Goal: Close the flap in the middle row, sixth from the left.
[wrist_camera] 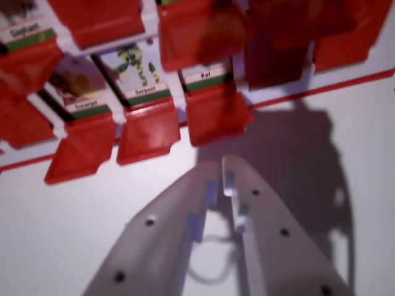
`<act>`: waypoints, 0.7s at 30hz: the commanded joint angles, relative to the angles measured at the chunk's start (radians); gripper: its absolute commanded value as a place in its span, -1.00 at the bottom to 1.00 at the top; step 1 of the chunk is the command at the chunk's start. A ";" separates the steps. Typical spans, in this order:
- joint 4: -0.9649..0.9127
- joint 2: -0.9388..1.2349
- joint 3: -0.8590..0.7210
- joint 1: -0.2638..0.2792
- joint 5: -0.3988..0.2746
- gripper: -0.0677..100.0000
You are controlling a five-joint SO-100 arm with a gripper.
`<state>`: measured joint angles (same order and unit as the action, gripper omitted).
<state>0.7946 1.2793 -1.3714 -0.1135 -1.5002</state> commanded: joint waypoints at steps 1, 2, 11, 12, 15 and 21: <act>-0.025 -0.011 0.163 0.015 0.003 -1.00; -0.025 -0.026 0.176 0.015 0.002 -1.00; -0.028 -0.143 0.291 0.014 -0.003 -1.00; -0.028 -0.153 0.301 0.015 -0.003 -1.00; -0.028 -0.179 0.328 0.015 -0.003 -1.00; -0.051 -0.222 0.379 0.021 -0.003 -1.00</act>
<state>0.7869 1.0262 -1.1075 -0.1089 -1.5002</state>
